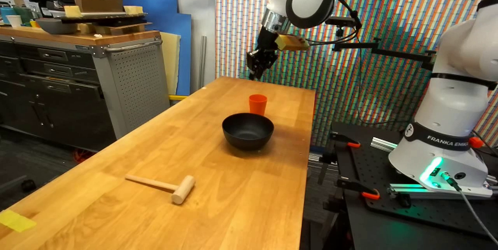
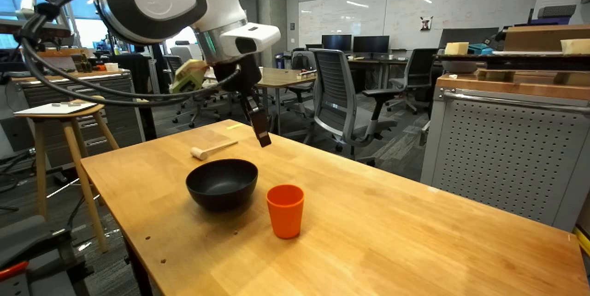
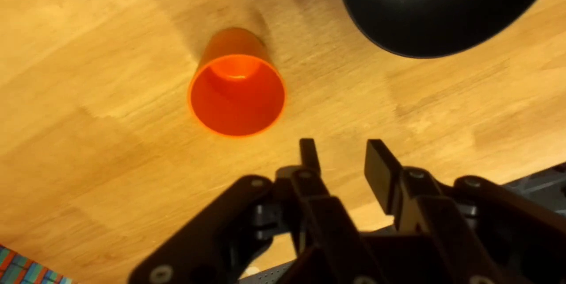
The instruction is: Put the orange cup into the black bowl
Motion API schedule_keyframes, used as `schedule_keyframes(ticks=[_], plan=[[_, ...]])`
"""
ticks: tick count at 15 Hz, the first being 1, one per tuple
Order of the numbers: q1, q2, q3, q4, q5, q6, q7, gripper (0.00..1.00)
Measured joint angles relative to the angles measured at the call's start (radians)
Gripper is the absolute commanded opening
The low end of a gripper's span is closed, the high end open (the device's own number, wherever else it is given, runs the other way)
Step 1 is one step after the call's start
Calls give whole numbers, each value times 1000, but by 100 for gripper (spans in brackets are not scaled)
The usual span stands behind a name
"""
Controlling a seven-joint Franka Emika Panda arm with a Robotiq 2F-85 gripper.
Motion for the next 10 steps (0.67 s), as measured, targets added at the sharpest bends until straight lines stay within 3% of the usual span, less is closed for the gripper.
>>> schedule_keyframes(ticks=[4, 7, 10], plan=[[-32, 51, -32, 12, -274, -45, 202, 97], [-23, 86, -36, 45, -358, -139, 278, 100], [7, 124, -35, 89, -359, -237, 284, 100]])
